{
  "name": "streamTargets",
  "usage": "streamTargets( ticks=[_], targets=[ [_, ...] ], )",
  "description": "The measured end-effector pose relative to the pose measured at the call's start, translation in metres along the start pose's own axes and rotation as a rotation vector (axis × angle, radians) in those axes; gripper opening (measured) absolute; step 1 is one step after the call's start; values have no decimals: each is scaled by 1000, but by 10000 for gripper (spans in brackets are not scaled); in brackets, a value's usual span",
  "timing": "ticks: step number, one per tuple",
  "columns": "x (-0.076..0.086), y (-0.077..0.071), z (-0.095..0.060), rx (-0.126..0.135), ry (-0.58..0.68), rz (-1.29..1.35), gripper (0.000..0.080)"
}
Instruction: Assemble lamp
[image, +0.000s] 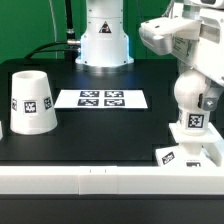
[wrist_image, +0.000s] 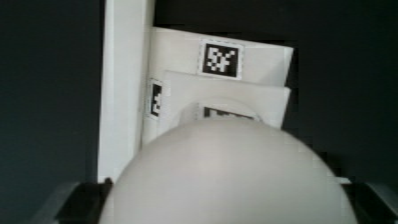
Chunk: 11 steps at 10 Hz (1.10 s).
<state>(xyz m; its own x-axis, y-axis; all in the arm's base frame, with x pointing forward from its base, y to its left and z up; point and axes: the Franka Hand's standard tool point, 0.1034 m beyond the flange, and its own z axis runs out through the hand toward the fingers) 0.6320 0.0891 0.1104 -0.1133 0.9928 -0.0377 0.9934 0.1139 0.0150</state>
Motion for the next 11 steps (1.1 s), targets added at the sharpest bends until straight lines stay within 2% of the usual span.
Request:
streamTargets(
  ticks=[4,11],
  targets=[
    [-1,0,0,2,5,79,577],
    [-7,-1,1,28,60,747,580]
  ],
)
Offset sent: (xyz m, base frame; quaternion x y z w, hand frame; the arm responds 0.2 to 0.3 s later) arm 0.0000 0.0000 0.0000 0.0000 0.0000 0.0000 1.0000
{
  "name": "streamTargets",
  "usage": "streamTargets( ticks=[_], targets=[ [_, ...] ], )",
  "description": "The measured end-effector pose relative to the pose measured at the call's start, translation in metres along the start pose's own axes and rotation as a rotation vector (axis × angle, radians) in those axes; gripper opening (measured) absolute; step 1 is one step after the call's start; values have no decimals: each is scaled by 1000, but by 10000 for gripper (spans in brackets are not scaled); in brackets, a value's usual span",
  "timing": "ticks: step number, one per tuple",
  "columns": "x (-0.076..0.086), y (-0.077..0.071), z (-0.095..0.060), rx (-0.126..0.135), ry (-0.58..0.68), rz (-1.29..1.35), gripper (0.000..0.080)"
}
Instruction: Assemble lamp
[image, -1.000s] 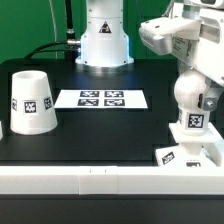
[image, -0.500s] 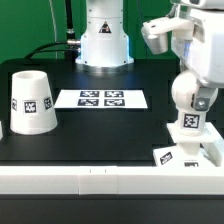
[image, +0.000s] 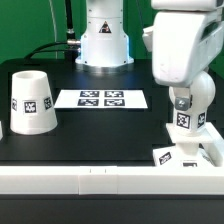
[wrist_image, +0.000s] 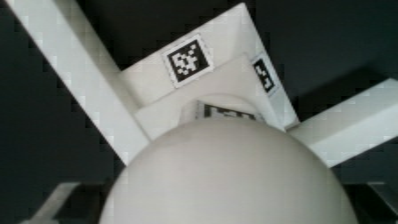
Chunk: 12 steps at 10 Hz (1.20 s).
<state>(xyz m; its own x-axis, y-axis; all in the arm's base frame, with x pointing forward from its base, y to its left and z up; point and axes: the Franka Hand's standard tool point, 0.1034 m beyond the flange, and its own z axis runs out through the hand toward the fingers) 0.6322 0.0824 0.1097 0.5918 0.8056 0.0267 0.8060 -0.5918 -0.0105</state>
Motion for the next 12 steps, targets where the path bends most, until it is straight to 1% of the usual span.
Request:
streamTargets(
  ticks=[2,3,4,5,12],
  targets=[
    [2,-3,0,7,-1,232,580],
    [2,-4,0,17,1,318,580],
    [2,-4,0,22,1,443,580],
    [2,-4,0,23,1,527,580],
    [2,-3,0,26,0,901,580]
  ],
)
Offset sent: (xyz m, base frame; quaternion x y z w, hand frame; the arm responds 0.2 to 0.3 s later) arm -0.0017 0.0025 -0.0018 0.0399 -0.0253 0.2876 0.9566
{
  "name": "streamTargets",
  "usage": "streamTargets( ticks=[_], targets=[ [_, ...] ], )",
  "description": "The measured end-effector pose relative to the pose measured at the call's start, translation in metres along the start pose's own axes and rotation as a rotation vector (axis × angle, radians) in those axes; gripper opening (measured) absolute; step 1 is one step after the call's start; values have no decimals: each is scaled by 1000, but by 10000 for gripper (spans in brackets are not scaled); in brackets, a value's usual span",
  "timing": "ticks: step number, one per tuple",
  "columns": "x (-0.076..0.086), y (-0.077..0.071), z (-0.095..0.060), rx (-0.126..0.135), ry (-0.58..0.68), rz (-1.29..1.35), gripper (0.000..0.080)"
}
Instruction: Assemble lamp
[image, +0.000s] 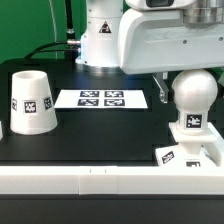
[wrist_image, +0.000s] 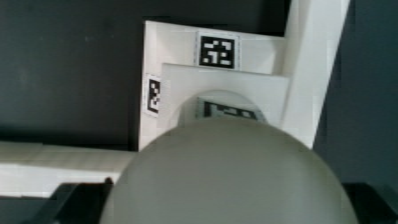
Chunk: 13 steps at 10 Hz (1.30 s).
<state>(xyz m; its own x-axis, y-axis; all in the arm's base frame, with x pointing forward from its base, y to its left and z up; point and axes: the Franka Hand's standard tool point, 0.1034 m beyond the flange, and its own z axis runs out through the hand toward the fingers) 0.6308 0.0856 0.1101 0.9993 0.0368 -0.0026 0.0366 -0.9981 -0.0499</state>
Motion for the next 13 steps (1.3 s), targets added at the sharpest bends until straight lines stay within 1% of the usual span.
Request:
streamTargets(
  ticks=[1,4,5,8,11,12,13],
  targets=[
    [0,1,0,13,0,112,580],
    [-1,0,0,28,-7,430,580],
    [-1,0,0,37,-15,565,580],
    [-3,-3,1,55,-42,850,580],
    [-2,-2,1,98,-78,1089,580],
    [-2,-3,1,105,-86,1146,580],
    [-2,-4,1,106,-89,1184,580]
  ],
)
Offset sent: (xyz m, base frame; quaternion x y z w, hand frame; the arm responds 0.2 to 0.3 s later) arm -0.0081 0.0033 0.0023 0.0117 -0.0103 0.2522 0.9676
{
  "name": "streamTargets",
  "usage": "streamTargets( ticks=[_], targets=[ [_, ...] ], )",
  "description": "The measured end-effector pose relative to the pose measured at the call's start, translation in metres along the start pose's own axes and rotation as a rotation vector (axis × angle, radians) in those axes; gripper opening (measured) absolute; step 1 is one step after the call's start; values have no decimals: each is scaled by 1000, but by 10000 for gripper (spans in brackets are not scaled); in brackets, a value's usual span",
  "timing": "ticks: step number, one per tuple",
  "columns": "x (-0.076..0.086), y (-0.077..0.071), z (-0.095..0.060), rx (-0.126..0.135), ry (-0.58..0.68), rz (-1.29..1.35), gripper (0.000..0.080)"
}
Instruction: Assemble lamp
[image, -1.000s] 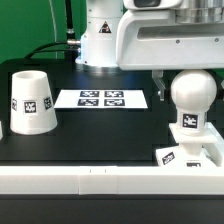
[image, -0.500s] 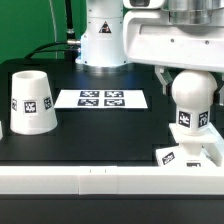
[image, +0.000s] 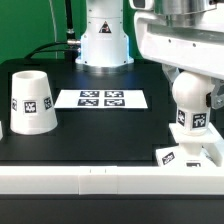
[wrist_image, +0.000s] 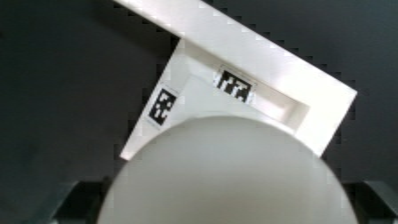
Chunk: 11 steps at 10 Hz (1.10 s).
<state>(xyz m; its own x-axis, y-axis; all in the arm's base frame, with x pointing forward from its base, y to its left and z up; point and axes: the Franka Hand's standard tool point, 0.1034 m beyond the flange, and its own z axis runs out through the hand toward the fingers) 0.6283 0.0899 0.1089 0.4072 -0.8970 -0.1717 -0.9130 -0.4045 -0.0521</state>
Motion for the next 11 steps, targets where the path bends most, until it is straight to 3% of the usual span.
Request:
streamTargets(
  ticks=[2,9,11],
  targets=[
    [0,0,0,-1,1,-71,677],
    [-3,1,-1,-12,-3,-549,699],
    [-2,2,-2,-48,28,-811,699]
  ],
)
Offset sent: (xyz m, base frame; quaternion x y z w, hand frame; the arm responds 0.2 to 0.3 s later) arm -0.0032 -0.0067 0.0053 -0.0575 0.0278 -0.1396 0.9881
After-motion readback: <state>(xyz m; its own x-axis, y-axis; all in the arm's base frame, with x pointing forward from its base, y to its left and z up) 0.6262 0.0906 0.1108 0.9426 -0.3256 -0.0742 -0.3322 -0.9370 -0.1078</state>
